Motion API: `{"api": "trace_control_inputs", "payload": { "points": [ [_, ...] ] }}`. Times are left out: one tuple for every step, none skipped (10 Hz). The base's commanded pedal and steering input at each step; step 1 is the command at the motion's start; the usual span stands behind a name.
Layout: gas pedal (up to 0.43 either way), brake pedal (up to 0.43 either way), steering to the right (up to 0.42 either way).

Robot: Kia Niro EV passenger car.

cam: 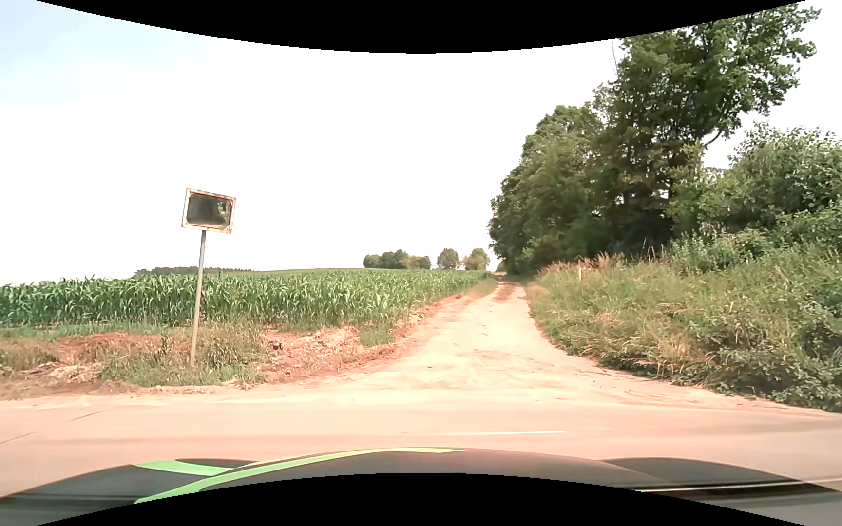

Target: Follow the waypoints while adhering to traffic rules and regulations

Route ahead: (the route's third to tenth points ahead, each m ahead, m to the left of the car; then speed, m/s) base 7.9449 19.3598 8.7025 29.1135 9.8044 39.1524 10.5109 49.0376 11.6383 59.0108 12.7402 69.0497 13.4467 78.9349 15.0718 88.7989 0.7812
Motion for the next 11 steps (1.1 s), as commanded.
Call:
{"api": "trace_control_inputs", "payload": {
  "points": [
    [0.0,0.189,-0.446],
    [0.0,0.183,-0.465],
    [0.0,0.165,-0.465],
    [0.0,0.061,-0.465],
    [0.0,0.0,-0.466],
    [0.0,0.0,-0.468],
    [0.0,0.0,-0.471],
    [0.0,0.0,-0.476],
    [0.0,0.0,-0.483],
    [0.0,0.0,-0.49],
    [0.0,0.0,-0.497]
  ]
}}
